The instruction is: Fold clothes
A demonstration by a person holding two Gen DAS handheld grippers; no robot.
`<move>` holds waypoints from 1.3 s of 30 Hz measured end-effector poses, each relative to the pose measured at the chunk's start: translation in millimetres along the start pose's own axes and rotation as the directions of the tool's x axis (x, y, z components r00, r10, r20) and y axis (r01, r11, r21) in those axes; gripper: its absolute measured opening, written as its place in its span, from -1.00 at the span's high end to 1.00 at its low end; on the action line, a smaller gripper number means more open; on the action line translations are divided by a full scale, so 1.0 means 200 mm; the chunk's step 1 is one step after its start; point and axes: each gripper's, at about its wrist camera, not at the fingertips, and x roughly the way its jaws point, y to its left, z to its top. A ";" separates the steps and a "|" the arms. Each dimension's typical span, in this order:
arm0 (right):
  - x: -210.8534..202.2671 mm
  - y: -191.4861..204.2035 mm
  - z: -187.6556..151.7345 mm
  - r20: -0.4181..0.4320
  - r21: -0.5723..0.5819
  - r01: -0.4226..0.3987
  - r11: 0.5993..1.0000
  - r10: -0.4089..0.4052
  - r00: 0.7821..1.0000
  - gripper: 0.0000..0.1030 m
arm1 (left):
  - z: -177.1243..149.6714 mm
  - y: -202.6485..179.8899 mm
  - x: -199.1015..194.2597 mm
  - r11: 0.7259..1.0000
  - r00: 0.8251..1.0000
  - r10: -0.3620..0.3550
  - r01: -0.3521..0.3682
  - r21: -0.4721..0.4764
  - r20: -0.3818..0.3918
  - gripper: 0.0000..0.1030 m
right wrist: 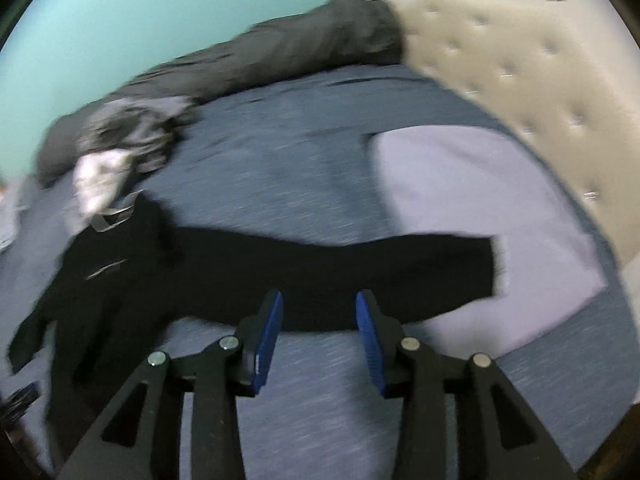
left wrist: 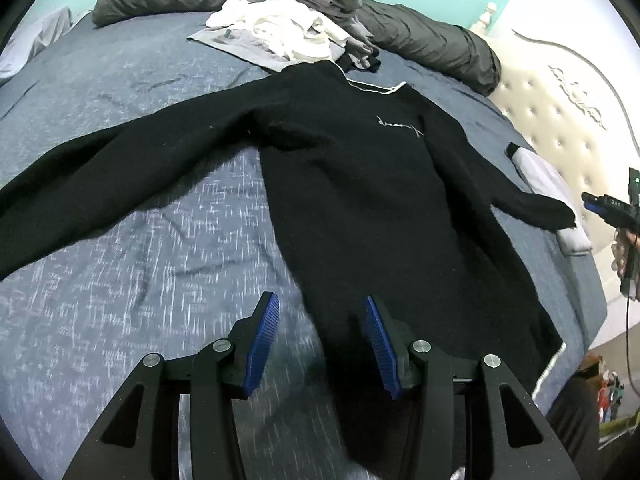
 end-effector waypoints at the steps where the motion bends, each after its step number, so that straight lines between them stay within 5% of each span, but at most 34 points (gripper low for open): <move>1: -0.01 0.06 -0.03 -0.018 -0.016 -0.038 0.999 0.038 0.999 0.18 | -0.01 0.00 -0.02 1.000 1.000 -0.007 0.007 -0.004 -0.006 0.05; 7: -0.01 0.34 -0.24 -0.139 -0.061 -0.233 0.971 0.223 0.965 0.13 | -0.07 -0.04 -0.11 0.999 0.999 -0.042 0.042 -0.014 -0.027 0.04; 11: 0.00 0.48 -0.38 -0.202 -0.081 -0.299 0.951 0.278 0.939 0.12 | -0.10 -0.06 -0.16 0.998 0.998 -0.058 0.057 -0.024 -0.033 -0.05; 25: 0.13 0.80 -0.76 -0.432 -0.130 -0.398 0.908 0.309 0.847 0.07 | -0.19 -0.11 -0.27 0.997 0.996 -0.073 0.072 -0.026 -0.052 -0.10; 31: 0.19 0.84 -0.84 -0.461 -0.176 -0.355 0.918 0.241 0.854 0.07 | -0.23 -0.12 -0.31 0.997 0.996 -0.072 0.071 -0.027 -0.046 -0.11; 35: 0.18 0.80 -0.84 -0.441 -0.141 -0.388 0.911 0.293 0.848 0.68 | -0.24 -0.11 -0.32 0.997 0.997 -0.067 0.066 -0.026 -0.048 -0.12; 39: 0.13 0.77 -0.83 -0.417 -0.149 -0.400 0.904 0.309 0.855 0.91 | -0.25 -0.11 -0.31 0.997 0.996 -0.070 0.068 -0.034 -0.053 -0.13</move>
